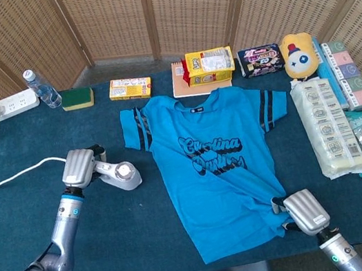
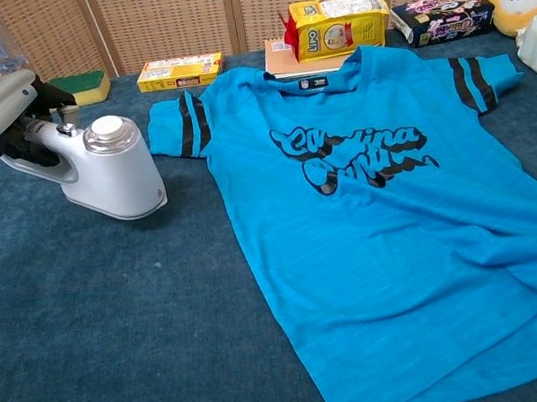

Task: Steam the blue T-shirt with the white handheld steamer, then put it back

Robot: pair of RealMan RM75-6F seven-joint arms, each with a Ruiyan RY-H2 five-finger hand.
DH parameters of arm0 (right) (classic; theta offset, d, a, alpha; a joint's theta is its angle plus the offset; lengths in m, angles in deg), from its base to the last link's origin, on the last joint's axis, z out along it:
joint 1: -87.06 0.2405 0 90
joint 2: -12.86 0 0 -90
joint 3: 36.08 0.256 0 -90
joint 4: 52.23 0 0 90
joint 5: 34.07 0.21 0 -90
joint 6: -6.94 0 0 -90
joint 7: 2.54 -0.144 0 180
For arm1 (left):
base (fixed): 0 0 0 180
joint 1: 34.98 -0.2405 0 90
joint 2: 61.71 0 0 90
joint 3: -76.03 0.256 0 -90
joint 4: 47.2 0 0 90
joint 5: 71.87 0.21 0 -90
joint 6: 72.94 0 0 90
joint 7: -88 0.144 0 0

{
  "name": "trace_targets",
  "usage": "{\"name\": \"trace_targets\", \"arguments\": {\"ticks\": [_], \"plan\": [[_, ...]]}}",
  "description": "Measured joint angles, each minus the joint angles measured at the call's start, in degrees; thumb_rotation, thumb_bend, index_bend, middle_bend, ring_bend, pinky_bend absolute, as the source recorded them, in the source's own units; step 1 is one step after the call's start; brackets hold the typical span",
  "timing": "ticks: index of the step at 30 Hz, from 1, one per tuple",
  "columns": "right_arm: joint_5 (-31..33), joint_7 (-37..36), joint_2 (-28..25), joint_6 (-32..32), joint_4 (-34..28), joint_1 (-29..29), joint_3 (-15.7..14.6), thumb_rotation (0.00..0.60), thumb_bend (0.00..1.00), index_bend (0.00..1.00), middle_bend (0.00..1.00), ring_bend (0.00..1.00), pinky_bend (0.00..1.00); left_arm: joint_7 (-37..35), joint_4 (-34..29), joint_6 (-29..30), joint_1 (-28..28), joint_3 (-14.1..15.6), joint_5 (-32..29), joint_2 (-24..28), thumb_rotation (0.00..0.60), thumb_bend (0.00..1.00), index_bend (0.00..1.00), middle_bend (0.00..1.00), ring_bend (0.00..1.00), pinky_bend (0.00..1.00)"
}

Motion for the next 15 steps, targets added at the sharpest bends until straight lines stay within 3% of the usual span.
{"name": "trace_targets", "arguments": {"ticks": [15], "plan": [[1.89, 2.72, -0.2, -1.0, -1.29, 0.1, 0.67, 0.6, 0.54, 0.76, 0.72, 0.75, 0.84, -4.05, 12.41, -4.74, 2.98, -1.45, -1.27, -6.19, 0.6, 0.33, 0.68, 0.76, 0.68, 0.73]]}}
